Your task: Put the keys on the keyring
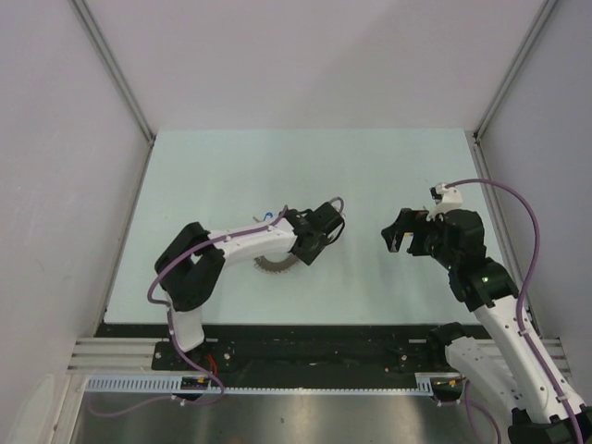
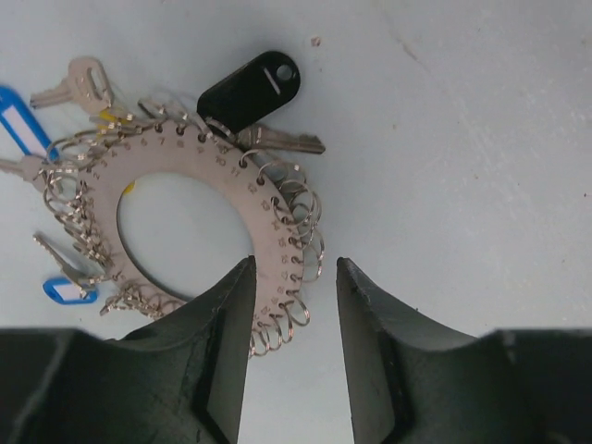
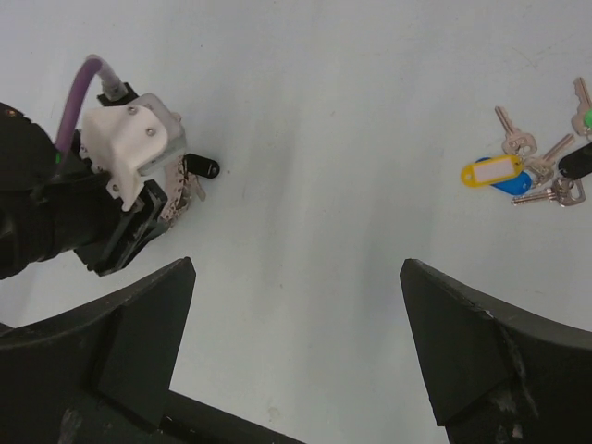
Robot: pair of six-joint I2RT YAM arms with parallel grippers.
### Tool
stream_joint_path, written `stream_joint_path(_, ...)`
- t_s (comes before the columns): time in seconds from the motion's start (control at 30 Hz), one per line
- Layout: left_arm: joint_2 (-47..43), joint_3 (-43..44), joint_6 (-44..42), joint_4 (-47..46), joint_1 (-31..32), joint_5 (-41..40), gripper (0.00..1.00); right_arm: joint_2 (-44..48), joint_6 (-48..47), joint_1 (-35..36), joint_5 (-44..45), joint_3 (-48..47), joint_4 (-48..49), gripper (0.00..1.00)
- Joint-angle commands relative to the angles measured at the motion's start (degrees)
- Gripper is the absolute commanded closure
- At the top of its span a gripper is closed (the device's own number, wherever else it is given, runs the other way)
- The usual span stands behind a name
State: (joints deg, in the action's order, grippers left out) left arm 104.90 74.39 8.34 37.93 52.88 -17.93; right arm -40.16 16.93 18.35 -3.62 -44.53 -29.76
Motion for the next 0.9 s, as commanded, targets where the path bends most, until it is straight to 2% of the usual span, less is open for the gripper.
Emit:
stream_joint_path(0.0, 3.5, 5.1, -2.5, 3.4, 0.6, -0.9, 0.57, 0.8, 0.4, -0.2, -1.0, 0.9, 1.1, 0.0)
stream_joint_path(0.2, 6.5, 5.9, -2.5, 4.9, 0.6, 0.4, 0.62, 1.0, 0.2, -0.2, -0.4, 2.0, 2.0, 0.0)
stream_joint_path(0.4, 8.8, 6.9, -2.8, 5.7, 0.6, -0.1, 0.73, 0.5, 0.3, -0.2, -1.4, 3.0, 3.3, 0.0)
stream_joint_path(0.57, 9.5, 8.0, -3.5, 6.6, 0.6, -0.3, 0.84, -0.3, 0.3, -0.1, -2.7, 3.6, 3.6, 0.0)
stream_joint_path(0.67, 8.1, 7.9, -4.3, 6.7, 0.6, 0.4, 0.98, -0.5, -0.1, -0.2, -3.1, 3.6, 3.3, 0.0)
stream_joint_path(0.87, 1.8, 5.5, -6.1, 5.4, 0.6, 6.4, 1.0, -1.6, -1.6, 0.5, -7.1, 3.8, 4.7, 0.0)
